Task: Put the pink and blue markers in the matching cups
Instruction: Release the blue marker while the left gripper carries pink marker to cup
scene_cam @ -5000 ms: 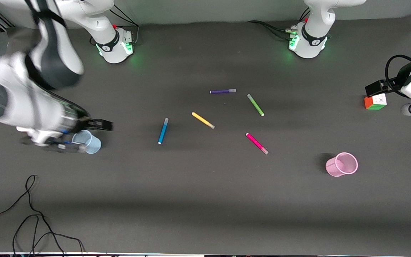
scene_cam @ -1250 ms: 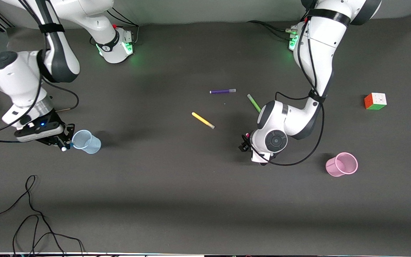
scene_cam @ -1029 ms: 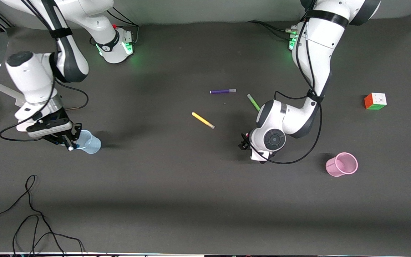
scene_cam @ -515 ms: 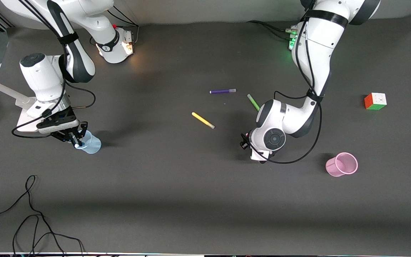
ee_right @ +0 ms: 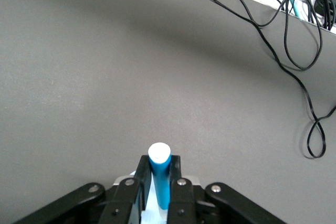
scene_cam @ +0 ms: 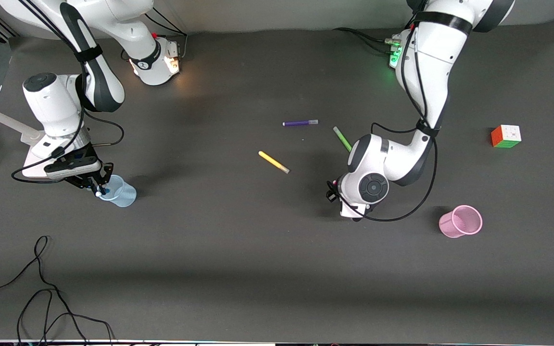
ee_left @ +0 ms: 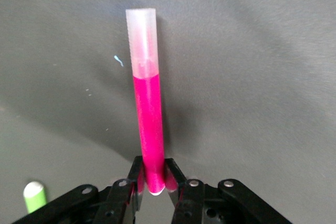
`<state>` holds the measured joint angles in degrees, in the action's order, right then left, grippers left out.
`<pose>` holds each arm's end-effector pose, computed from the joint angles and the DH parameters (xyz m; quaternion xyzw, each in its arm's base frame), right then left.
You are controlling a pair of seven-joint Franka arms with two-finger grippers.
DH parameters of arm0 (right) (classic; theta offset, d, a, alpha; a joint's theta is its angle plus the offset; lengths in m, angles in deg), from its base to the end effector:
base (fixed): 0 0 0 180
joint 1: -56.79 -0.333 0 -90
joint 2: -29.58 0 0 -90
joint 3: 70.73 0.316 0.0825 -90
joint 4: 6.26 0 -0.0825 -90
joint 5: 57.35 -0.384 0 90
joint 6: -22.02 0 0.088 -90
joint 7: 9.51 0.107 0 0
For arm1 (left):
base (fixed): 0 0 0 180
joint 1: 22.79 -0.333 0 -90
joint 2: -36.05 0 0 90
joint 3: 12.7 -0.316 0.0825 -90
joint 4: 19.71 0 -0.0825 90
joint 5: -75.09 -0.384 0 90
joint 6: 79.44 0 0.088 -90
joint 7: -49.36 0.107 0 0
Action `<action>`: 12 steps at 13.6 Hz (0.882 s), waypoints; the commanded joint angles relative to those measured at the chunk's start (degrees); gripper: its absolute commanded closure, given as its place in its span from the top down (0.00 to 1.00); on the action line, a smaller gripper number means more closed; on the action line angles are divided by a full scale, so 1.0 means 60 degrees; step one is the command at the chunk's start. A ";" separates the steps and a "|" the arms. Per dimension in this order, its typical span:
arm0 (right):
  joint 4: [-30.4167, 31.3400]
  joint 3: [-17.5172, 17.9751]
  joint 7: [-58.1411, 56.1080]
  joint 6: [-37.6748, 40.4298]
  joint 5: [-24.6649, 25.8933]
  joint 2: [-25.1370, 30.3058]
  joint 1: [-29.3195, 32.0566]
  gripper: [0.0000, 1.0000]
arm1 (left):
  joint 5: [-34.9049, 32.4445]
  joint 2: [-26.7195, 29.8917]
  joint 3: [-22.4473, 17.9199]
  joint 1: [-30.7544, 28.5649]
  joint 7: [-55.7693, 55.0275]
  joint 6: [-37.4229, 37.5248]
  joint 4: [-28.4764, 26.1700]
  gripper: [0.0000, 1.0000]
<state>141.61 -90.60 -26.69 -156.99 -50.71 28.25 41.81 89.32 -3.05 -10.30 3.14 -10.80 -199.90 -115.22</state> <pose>0.4855 -0.0317 0.3106 0.9529 0.1597 0.2487 0.0686 0.5721 -0.3190 0.1917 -0.9238 -0.3450 0.1657 0.0054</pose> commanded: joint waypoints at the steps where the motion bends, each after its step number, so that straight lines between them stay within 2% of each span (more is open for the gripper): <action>1: 0.0052 -0.0057 0.0022 -0.0122 0.0168 -0.0056 -0.0008 1.00 | -0.0085 0.1007 -0.0165 -0.0364 0.0240 0.2064 0.0619 0.00; 4: -0.0007 -0.0057 -0.0007 0.0082 0.0168 0.0060 -0.0022 1.00 | -0.0086 0.1374 -0.0165 -0.1330 0.1147 0.5098 0.2362 0.00; 7: -0.0503 -0.0013 0.0007 0.1631 0.0081 0.0338 -0.0008 1.00 | -0.0027 0.1536 -0.0151 -0.2735 0.2859 0.7123 0.3536 0.00; 10: -0.1307 0.0089 0.0196 0.3067 -0.0007 0.0427 0.0007 1.00 | -0.0012 0.1536 -0.0151 -0.3864 0.4586 0.7991 0.3978 0.00; 12: -0.2373 0.0599 0.0591 0.4616 -0.0386 0.0412 0.0065 1.00 | 0.0046 0.1406 -0.0151 -0.4728 0.6255 0.8124 0.3950 0.00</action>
<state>133.02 -89.69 -25.64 -137.06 -51.16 30.36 41.85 89.13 7.29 -11.86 -21.68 19.30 -153.06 -93.33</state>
